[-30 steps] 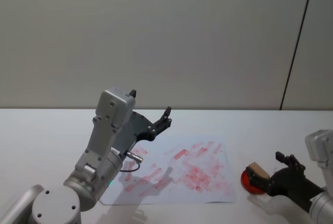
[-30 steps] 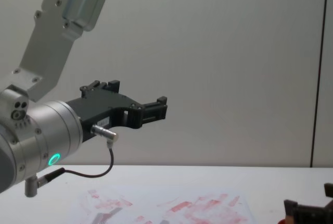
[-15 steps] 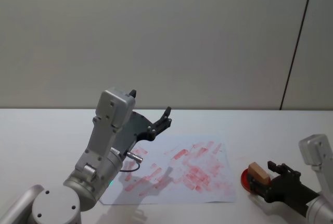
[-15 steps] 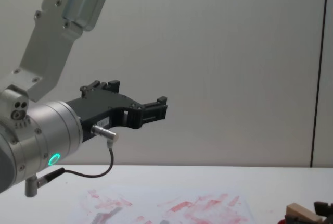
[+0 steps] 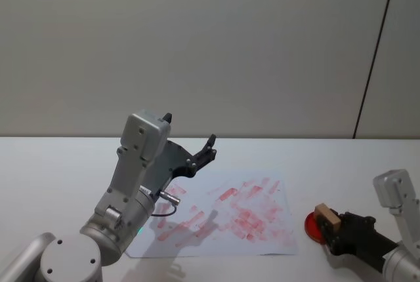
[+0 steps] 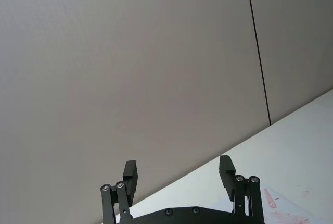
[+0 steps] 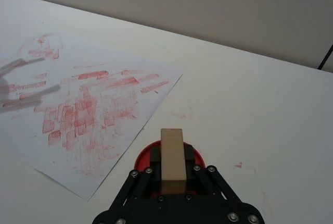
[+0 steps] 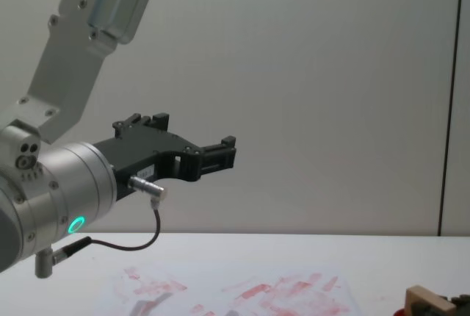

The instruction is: Use the one hand to pick up the stamp and affix it onto the A4 paper.

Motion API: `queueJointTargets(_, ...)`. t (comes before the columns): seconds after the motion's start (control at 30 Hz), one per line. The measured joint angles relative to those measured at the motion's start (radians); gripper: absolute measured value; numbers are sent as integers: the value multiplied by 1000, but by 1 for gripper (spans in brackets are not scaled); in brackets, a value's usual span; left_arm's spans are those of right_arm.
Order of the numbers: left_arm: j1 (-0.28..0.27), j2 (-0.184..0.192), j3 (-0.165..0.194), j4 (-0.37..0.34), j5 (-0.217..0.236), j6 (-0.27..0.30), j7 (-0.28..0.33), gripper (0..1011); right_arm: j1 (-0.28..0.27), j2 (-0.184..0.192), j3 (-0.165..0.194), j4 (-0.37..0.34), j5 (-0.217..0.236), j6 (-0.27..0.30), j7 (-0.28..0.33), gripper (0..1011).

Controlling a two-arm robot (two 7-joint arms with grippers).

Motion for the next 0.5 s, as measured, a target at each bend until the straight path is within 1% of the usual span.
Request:
queueJointTargets(0.07, 0, 0, 0, 0, 0, 0, 0, 1002, 3, -1, -1, 3, 0, -5, 1, 224)
queueJointTargets(0.1, 0, 0, 0, 0, 0, 0, 0, 1002, 4, -2, -1, 3, 0, -6, 1, 217)
queueJointTargets(0.3, 0, 0, 0, 0, 0, 0, 0, 1003, 8, -6, -4, -1, -5, -26, 3, 217)
queueJointTargets(0.5, 0, 0, 0, 0, 0, 0, 0, 1002, 15, -13, -10, -23, -15, -45, 18, 217)
